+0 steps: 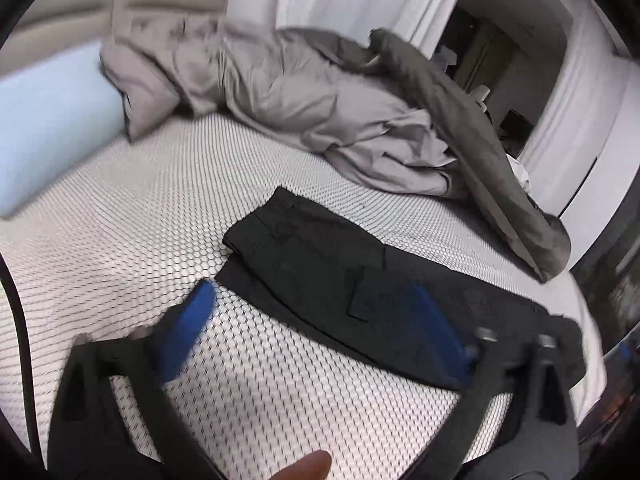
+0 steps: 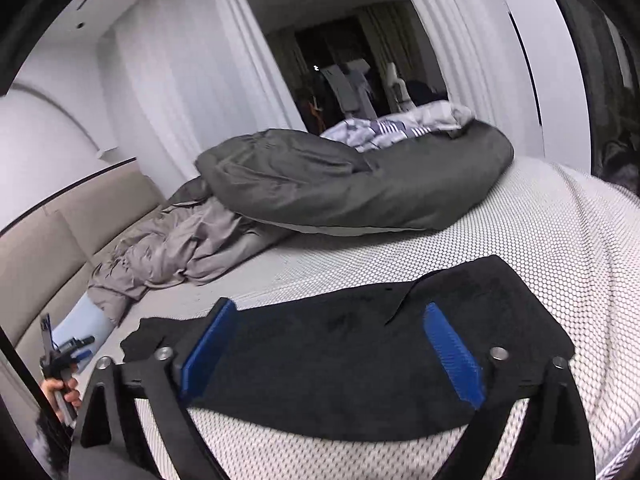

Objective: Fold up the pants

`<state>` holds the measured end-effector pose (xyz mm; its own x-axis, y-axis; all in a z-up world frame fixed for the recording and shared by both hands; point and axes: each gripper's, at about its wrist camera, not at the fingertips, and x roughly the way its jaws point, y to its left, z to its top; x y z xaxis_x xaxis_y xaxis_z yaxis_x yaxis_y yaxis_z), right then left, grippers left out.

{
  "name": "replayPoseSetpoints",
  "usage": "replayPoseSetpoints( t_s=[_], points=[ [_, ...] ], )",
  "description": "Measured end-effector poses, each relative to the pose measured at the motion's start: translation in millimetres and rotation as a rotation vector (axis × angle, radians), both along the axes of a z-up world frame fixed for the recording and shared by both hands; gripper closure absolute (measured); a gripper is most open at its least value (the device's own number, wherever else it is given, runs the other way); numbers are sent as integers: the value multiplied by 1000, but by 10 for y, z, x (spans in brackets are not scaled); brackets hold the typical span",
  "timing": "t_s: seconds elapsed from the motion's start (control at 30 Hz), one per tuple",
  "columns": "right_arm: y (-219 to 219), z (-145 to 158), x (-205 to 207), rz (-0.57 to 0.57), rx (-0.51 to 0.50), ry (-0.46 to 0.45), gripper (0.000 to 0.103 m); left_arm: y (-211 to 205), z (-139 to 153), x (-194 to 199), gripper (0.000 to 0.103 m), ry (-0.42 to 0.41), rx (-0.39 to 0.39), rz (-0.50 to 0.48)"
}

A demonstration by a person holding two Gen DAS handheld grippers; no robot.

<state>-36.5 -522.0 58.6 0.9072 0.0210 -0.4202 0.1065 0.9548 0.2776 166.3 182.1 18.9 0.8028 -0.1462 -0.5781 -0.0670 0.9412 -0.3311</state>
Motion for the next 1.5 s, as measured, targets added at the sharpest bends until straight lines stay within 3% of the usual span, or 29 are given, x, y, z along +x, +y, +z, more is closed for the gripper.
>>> replayPoseSetpoints(
  t_s=[0.13,0.3,0.43,0.5,0.6,0.7,0.77,0.87,0.97,1.03,1.07,1.1,1.2,1.33,1.5],
  points=[
    [163,-156,-220,-1,-24,18,0,-202,98,-331,1,-27,39,20],
    [317,-464,-220,-13,-74,75,0,-354,-46,-511,1,-55,60,41],
    [181,-805,-52,-85,-60,172,0,-493,-375,-333,1,33,103,18],
    [-64,-996,56,-122,90,252,0,-441,-562,-184,1,98,35,9],
    [-357,-1204,137,-136,285,316,0,-216,-808,-7,1,188,-164,37],
    [-517,-1314,156,-144,338,332,0,-90,-995,200,1,260,-309,40],
    [-598,-1393,193,-125,379,351,0,-95,-1106,419,2,305,-331,24],
    [-739,-1540,244,-116,478,364,0,-170,-1207,744,10,354,-270,58],
    [-791,-1552,276,-132,496,352,0,-241,-1241,1005,25,358,-237,68],
    [-803,-1550,305,-142,480,348,0,-239,-1275,1141,44,361,-224,80],
    [-801,-1552,315,-146,475,349,0,-234,-1280,1168,75,355,-209,90],
    [-811,-1549,311,-151,470,344,1,-177,-1304,1196,92,353,-205,104],
    [-894,-1534,255,-167,476,330,1,8,-1231,1110,100,297,-276,120],
    [-1006,-1528,143,-185,533,300,1,216,-1002,767,101,224,-198,145],
    [-1066,-1570,155,-201,557,291,1,685,-864,43,101,196,-183,237]
  ],
)
